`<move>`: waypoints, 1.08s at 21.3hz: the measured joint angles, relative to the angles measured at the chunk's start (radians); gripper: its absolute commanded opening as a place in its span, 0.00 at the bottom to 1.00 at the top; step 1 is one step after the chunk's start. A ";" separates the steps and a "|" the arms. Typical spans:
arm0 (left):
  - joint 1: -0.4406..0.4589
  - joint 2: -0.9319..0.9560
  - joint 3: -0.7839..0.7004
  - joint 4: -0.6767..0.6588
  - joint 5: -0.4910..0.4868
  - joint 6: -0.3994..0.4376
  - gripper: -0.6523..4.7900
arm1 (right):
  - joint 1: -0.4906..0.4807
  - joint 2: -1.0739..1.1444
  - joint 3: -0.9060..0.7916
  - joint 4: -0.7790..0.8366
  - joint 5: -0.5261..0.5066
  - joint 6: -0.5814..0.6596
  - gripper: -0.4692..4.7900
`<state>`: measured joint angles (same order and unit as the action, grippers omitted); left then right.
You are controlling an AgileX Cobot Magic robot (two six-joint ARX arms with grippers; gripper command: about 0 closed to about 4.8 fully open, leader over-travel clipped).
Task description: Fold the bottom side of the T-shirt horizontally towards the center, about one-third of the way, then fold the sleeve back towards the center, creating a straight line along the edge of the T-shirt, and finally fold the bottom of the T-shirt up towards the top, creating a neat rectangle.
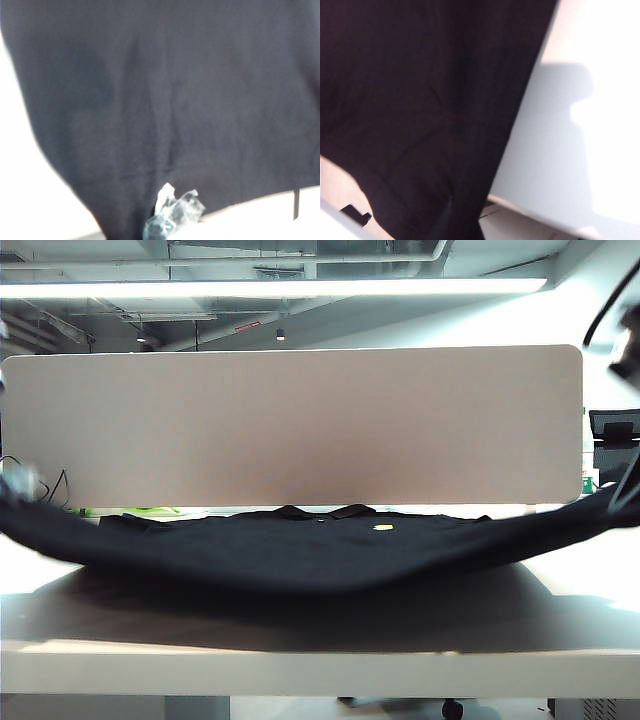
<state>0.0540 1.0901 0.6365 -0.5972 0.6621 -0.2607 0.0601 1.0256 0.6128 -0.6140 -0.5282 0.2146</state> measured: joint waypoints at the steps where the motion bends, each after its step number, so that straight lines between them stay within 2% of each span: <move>1: -0.005 -0.052 0.012 -0.036 -0.012 0.001 0.11 | 0.000 -0.053 0.000 -0.040 0.002 0.000 0.08; 5: -0.054 -0.330 0.035 -0.229 -0.165 -0.003 0.11 | 0.000 -0.328 -0.001 -0.265 0.012 0.027 0.08; 8: -0.092 -0.555 0.035 -0.369 -0.246 -0.053 0.11 | 0.001 -0.566 0.002 -0.405 0.021 0.095 0.08; 10: -0.092 -0.645 0.038 -0.352 -0.245 -0.108 0.11 | 0.001 -0.657 0.002 -0.425 0.032 0.140 0.08; 11: -0.092 -0.649 0.040 -0.272 -0.248 -0.132 0.11 | 0.001 -0.638 0.006 -0.376 0.034 0.166 0.08; 13: -0.092 -0.575 0.043 -0.091 -0.248 -0.142 0.11 | 0.000 -0.532 0.011 -0.210 0.049 0.174 0.08; 15: -0.092 -0.362 0.076 0.112 -0.248 -0.156 0.11 | -0.001 -0.292 0.061 0.003 0.053 0.169 0.08; 17: -0.091 -0.137 0.118 0.282 -0.254 -0.156 0.11 | -0.001 -0.021 0.165 0.135 0.056 0.125 0.08; 21: -0.092 0.236 0.290 0.504 -0.251 -0.128 0.11 | -0.002 0.352 0.404 0.242 0.074 0.056 0.08; 23: -0.090 0.399 0.386 0.529 -0.241 -0.121 0.11 | -0.002 0.463 0.488 0.231 0.089 0.046 0.08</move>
<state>-0.0364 1.4891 1.0225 -0.0677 0.4206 -0.3817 0.0586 1.4883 1.1004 -0.3832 -0.4397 0.2604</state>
